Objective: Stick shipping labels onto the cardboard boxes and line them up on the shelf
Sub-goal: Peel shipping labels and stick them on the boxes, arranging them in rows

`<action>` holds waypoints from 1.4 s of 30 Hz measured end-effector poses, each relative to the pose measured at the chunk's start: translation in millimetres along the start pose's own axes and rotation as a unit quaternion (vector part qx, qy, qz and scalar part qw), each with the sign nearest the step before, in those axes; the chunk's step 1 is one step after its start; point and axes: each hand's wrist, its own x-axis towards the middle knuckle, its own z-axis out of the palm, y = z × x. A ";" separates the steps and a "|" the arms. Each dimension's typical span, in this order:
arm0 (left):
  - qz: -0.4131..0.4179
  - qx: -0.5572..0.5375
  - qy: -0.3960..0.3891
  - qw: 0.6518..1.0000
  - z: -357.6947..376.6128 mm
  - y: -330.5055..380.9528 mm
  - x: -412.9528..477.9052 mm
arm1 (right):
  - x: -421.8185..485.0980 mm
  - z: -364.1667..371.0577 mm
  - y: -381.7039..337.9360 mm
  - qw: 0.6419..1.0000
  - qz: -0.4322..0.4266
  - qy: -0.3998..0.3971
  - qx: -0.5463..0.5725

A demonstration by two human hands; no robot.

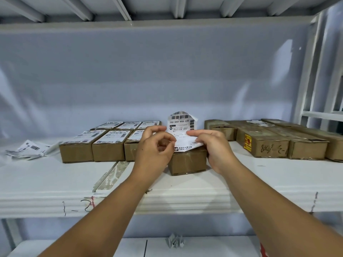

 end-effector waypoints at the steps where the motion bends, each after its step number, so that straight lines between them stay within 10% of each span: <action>1: -0.003 0.004 -0.001 1.000 0.0 -0.4 0.3 | -1.0 0.3 -0.8 1.000 0.002 0.001 0.004; 42: 0.032 0.047 -0.003 0.998 -0.7 -1.3 -3.0 | -8.5 -2.2 -3.8 0.999 0.023 -0.023 0.012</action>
